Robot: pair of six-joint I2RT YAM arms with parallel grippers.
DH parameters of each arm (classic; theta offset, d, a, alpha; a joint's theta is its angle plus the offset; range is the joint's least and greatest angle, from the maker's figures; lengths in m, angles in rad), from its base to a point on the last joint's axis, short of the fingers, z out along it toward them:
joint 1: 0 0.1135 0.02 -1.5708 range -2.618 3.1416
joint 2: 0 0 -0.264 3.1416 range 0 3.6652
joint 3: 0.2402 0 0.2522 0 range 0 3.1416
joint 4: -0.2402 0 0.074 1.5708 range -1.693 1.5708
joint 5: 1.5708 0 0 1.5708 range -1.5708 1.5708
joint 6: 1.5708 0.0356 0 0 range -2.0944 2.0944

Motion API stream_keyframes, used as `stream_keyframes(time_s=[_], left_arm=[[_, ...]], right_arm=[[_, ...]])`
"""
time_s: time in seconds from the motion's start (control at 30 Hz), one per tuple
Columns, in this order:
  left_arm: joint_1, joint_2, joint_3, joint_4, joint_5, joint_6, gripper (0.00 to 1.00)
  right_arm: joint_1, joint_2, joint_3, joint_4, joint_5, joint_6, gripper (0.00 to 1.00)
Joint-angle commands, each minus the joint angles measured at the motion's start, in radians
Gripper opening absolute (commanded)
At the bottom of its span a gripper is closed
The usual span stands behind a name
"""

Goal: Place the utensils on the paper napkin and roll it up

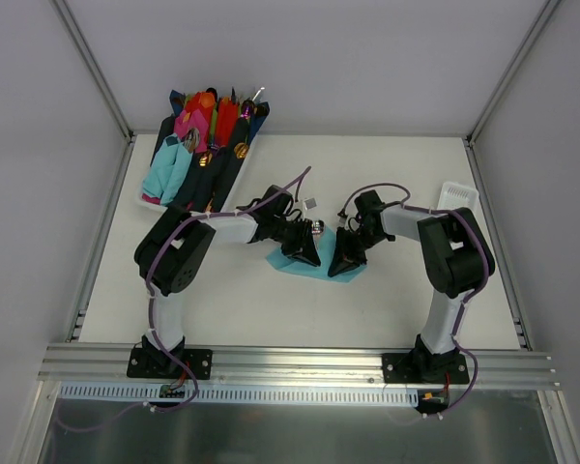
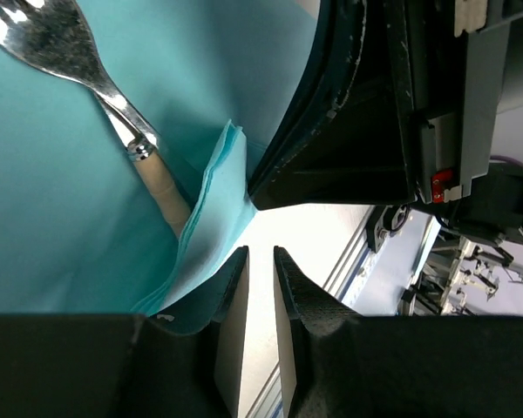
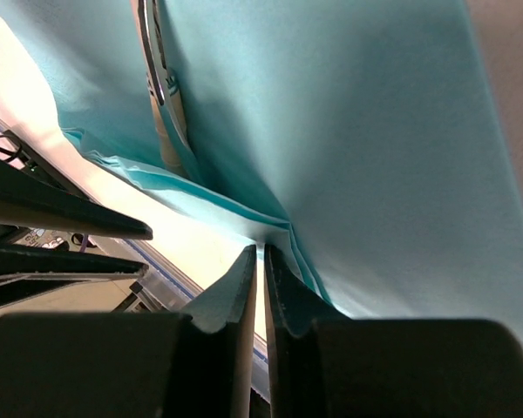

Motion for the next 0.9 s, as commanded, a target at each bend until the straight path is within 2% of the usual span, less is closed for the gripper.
stream_keyframes(time_s=[0.0, 0.57, 0.87], left_arm=[[0.0, 0.018, 0.022, 0.024, -0.025, -0.016, 0.18], [0.004, 0.069, 0.037, -0.01, -0.042, -0.005, 0.18], [0.006, 0.078, 0.035, -0.011, -0.045, -0.01, 0.18]], right_arm=[[0.01, -0.019, 0.028, -0.041, 0.046, -0.012, 0.11], [0.031, -0.104, 0.072, -0.018, 0.02, 0.058, 0.14], [0.039, -0.017, 0.107, -0.009, 0.038, 0.078, 0.13]])
